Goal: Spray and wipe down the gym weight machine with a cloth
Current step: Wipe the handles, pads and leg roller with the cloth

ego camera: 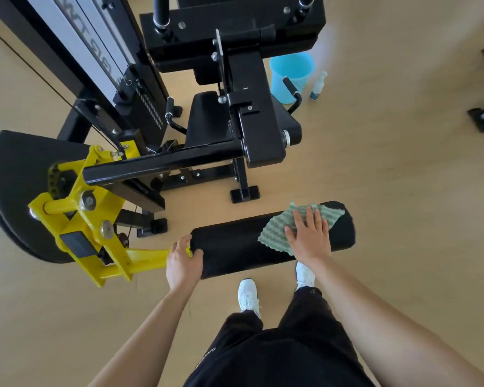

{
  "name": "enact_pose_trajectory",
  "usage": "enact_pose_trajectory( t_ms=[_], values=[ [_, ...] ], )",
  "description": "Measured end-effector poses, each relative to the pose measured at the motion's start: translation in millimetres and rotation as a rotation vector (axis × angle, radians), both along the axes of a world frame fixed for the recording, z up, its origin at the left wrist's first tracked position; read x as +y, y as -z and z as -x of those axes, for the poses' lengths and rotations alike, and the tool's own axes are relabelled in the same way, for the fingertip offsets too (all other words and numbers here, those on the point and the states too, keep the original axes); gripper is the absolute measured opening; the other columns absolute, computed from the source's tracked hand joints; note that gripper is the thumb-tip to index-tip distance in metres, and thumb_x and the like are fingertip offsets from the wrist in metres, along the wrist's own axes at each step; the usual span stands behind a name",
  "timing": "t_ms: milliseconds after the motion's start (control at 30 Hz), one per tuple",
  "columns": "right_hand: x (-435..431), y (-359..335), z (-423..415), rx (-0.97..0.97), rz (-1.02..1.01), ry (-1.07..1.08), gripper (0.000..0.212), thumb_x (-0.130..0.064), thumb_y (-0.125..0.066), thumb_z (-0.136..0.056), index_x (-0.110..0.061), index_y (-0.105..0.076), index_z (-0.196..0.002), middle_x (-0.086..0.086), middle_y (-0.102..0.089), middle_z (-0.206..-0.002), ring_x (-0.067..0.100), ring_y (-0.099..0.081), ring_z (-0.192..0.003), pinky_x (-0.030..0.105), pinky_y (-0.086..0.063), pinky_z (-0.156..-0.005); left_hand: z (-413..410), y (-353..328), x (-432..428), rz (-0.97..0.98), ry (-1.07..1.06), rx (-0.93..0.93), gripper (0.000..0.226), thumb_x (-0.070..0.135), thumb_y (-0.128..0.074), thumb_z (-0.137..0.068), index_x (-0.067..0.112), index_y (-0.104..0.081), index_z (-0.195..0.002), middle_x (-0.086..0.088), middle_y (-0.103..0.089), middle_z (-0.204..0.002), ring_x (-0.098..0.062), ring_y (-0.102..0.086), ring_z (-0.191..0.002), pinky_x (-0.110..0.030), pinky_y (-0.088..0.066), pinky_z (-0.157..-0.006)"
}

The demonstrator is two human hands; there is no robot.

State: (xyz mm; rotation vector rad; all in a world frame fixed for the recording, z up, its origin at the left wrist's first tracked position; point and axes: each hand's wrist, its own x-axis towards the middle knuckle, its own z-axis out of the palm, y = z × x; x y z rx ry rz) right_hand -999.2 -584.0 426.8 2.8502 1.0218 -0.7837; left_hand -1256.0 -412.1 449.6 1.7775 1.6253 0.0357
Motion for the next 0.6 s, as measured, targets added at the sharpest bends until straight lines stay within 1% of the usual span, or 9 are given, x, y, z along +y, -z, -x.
enact_pose_trajectory(
  t_ms=[100,167,200,267,333,433,500,600],
  values=[
    [-15,1,-27,-0.007,0.056,0.163,0.071,-0.063,-0.016,-0.105,-0.027,-0.004,-0.165,0.012,0.013,-0.172,0.031,0.018,-0.158,0.048,0.007,-0.128,-15,0,12,0.005,0.051,0.024,0.055,0.024,-0.061,-0.095,0.018,-0.050,-0.149,-0.010,-0.054,-0.148,-0.034,-0.047,-0.135,-0.048,-0.044,-0.108],
    [-21,0,-41,-0.007,0.075,0.277,0.073,-0.064,-0.017,-0.104,-0.028,-0.003,-0.165,0.011,0.014,-0.172,0.033,0.018,-0.157,0.050,0.005,-0.128,-22,-1,19,0.032,0.064,0.053,0.059,0.026,-0.060,-0.096,0.017,-0.046,-0.153,-0.010,-0.049,-0.154,-0.035,-0.042,-0.141,-0.049,-0.039,-0.113],
    [-24,-2,-46,-0.004,0.082,0.331,0.073,-0.064,-0.018,-0.104,-0.029,-0.001,-0.165,0.011,0.015,-0.172,0.035,0.018,-0.157,0.050,0.005,-0.128,-26,-2,21,0.051,0.074,0.064,0.061,0.026,-0.060,-0.096,0.016,-0.044,-0.154,-0.010,-0.048,-0.155,-0.036,-0.041,-0.141,-0.048,-0.038,-0.113],
    [-25,-2,-51,0.003,0.086,0.375,0.072,-0.063,-0.018,-0.104,-0.029,0.000,-0.165,0.011,0.015,-0.172,0.036,0.017,-0.157,0.051,0.006,-0.128,-31,-3,23,0.087,0.091,0.080,0.060,0.026,-0.058,-0.097,0.014,-0.043,-0.154,-0.012,-0.053,-0.150,-0.037,-0.046,-0.137,-0.046,-0.042,-0.107],
    [-21,-1,-44,0.005,0.063,0.334,0.068,-0.057,-0.017,-0.106,-0.029,-0.002,-0.165,0.007,0.013,-0.172,0.036,0.020,-0.156,0.053,0.008,-0.127,-33,-4,19,0.092,0.112,0.087,0.056,0.025,-0.057,-0.099,0.010,-0.045,-0.151,-0.015,-0.058,-0.143,-0.037,-0.052,-0.131,-0.043,-0.046,-0.101],
    [-5,-1,-18,0.023,0.028,0.185,0.062,-0.050,-0.013,-0.107,-0.030,-0.003,-0.165,0.001,0.011,-0.173,0.038,0.022,-0.155,0.056,0.011,-0.126,-28,-2,14,0.077,0.115,0.069,0.057,0.025,-0.055,-0.100,0.011,-0.043,-0.154,-0.012,-0.055,-0.149,-0.035,-0.051,-0.135,-0.042,-0.044,-0.106],
    [11,-3,6,0.047,0.001,0.064,0.060,-0.049,-0.013,-0.108,-0.031,-0.003,-0.165,-0.002,0.007,-0.173,0.039,0.020,-0.155,0.059,0.011,-0.125,-24,-1,12,0.071,0.118,0.050,0.058,0.024,-0.055,-0.100,0.012,-0.042,-0.155,-0.010,-0.053,-0.152,-0.033,-0.050,-0.137,-0.041,-0.043,-0.109],
    [37,-8,45,0.083,-0.016,-0.140,0.060,-0.049,-0.017,-0.109,-0.031,-0.005,-0.165,-0.003,0.003,-0.174,0.040,0.015,-0.156,0.062,0.010,-0.124,-21,-4,12,0.065,0.123,0.046,0.057,0.021,-0.056,-0.099,0.013,-0.044,-0.154,-0.008,-0.054,-0.151,-0.032,-0.051,-0.136,-0.041,-0.045,-0.108]
  ],
)
